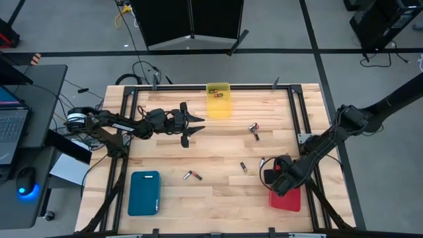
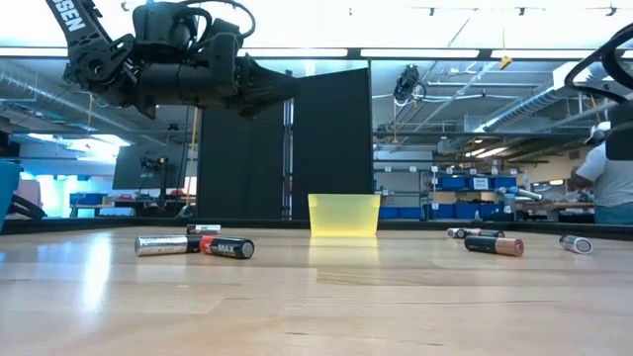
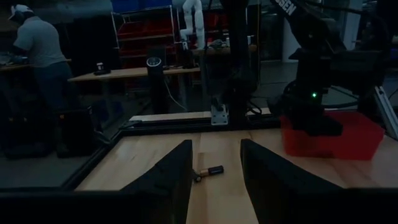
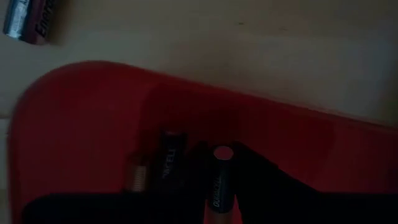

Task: Sort batteries
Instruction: Put the golden battery into the red bin, then put the silver battery into the blue bin

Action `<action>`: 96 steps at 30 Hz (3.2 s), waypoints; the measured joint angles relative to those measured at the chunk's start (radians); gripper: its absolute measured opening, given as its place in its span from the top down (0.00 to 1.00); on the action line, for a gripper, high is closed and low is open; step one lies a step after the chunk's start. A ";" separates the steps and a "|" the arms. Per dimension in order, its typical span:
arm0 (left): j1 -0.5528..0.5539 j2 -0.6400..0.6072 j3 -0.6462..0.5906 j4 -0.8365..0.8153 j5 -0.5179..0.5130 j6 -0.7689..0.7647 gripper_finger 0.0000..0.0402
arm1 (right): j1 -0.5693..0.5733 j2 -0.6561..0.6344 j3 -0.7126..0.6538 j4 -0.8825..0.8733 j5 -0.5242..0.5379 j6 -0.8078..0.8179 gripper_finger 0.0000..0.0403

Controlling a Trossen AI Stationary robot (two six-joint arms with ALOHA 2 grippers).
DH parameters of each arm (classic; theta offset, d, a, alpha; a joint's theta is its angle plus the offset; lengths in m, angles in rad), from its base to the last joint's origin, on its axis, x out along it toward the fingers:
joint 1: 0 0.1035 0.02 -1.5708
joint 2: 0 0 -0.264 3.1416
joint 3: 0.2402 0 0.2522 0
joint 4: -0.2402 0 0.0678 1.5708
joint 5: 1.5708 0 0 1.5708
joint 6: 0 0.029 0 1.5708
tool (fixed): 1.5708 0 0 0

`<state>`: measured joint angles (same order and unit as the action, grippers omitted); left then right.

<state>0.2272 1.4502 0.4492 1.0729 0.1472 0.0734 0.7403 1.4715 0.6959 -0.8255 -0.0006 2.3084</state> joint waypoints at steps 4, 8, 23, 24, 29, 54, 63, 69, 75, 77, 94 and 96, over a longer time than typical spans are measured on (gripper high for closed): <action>0.000 0.000 0.000 0.000 -0.004 0.000 0.64 | 0.000 -0.003 -0.015 0.020 0.000 0.005 0.74; 0.000 0.000 0.000 0.000 -0.004 0.000 0.64 | 0.000 -0.003 -0.015 0.018 0.000 0.004 0.72; 0.000 0.000 0.000 0.006 -0.005 0.000 0.64 | 0.000 -0.021 0.087 -0.104 -0.049 -0.114 0.65; 0.000 0.001 0.000 0.005 -0.005 0.000 0.64 | 0.000 -0.026 0.099 -0.113 -0.050 -0.123 0.64; 0.000 0.001 0.000 0.005 -0.005 0.001 0.64 | 0.000 -0.058 0.196 -0.204 -0.051 -0.206 0.61; 0.000 0.001 0.001 -0.085 -0.005 0.001 0.64 | -0.435 -0.077 0.483 -0.431 0.309 -1.183 0.62; 0.000 0.001 0.001 -0.124 -0.005 0.001 0.64 | -0.853 -0.050 0.482 -0.187 0.210 -2.163 0.62; 0.000 0.001 0.001 -0.139 -0.005 0.001 0.64 | -1.030 -0.049 0.452 -0.079 0.156 -2.646 0.63; 0.000 0.001 0.001 -0.157 -0.005 0.001 0.64 | -1.140 -0.049 0.350 -0.026 0.115 -2.775 0.64; 0.000 0.001 0.001 -0.161 -0.005 0.001 0.64 | -1.156 -0.049 0.310 0.011 0.100 -2.801 0.64; 0.000 0.001 0.001 -0.169 -0.005 0.000 0.64 | -1.185 -0.049 0.113 0.180 0.080 -2.847 0.65; -0.001 0.001 0.000 -0.169 -0.005 0.001 0.64 | -1.201 -0.033 0.117 0.182 0.081 -2.836 0.66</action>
<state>0.2266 1.4509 0.4496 0.9043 0.1425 0.0740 -0.4610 1.4388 0.8127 -0.6435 0.0803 -0.5273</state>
